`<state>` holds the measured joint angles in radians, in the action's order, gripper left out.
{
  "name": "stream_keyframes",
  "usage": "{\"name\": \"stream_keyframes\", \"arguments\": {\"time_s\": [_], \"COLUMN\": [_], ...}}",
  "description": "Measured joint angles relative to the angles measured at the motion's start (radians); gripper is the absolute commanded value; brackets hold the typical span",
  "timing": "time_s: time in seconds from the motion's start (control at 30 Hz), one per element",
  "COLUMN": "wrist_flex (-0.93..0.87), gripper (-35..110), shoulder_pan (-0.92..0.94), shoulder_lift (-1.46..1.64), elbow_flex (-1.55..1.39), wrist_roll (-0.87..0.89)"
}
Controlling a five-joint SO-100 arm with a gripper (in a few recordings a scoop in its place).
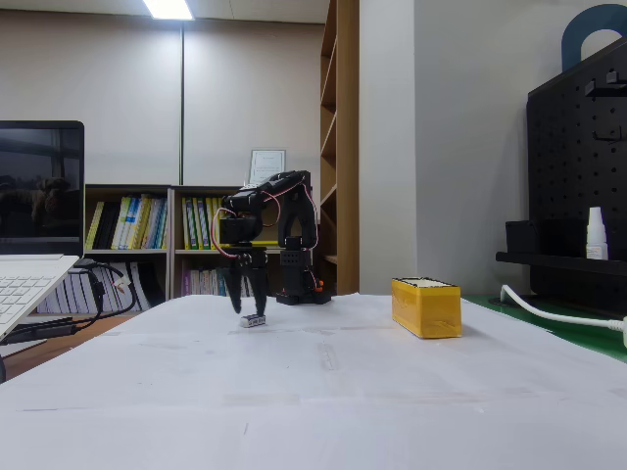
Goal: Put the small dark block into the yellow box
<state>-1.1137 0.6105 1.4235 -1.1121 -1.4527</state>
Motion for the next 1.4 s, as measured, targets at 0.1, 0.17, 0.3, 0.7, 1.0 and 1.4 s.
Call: {"name": "stream_keyframes", "arguments": {"time_s": [0.1, 0.17, 0.3, 0.7, 1.0, 1.4], "wrist_flex": [0.032, 0.051, 0.072, 0.115, 0.146, 0.112], "gripper": [20, 20, 20, 4, 0, 0], "shoulder_pan": [-0.014, -0.011, -0.008, -0.014, -0.006, -0.003], "shoulder_lift": [0.000, 0.002, 0.012, 0.029, 0.029, 0.015], "elbow_flex": [0.012, 0.018, 0.048, 0.067, 0.067, 0.067], "wrist_roll": [0.000, 0.000, -0.008, -0.015, -0.043, -0.017]}}
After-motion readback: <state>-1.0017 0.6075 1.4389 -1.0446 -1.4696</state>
